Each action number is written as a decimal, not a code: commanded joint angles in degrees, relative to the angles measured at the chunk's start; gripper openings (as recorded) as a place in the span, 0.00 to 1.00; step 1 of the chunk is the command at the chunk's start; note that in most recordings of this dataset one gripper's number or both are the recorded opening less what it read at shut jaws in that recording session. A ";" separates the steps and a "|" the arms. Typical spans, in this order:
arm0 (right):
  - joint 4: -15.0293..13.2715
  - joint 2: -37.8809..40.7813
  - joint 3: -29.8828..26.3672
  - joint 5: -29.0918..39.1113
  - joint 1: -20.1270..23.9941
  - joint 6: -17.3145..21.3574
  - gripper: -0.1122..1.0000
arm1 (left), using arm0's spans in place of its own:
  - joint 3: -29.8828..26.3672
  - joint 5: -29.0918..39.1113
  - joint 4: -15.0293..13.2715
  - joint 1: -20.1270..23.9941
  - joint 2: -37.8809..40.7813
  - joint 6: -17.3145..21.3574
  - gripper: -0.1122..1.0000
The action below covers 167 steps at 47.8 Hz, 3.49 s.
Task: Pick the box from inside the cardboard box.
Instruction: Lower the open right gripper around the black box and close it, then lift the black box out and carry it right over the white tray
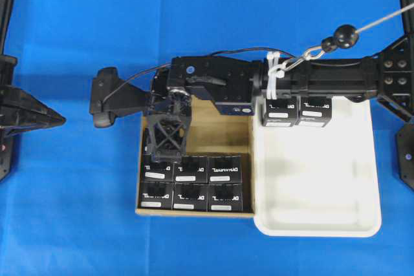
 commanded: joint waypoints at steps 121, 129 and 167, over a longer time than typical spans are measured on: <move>-0.35 1.23 -0.26 -4.22 -0.35 -2.02 0.67 | 0.00 -0.53 0.18 0.09 0.35 -0.18 0.08; -0.09 -3.87 -0.09 1.32 -1.05 -1.41 0.67 | -0.09 -0.26 0.18 0.09 0.26 0.09 0.08; 1.32 -41.13 41.04 0.97 1.05 8.53 0.67 | 0.09 -0.26 0.18 0.09 -1.49 -0.44 0.08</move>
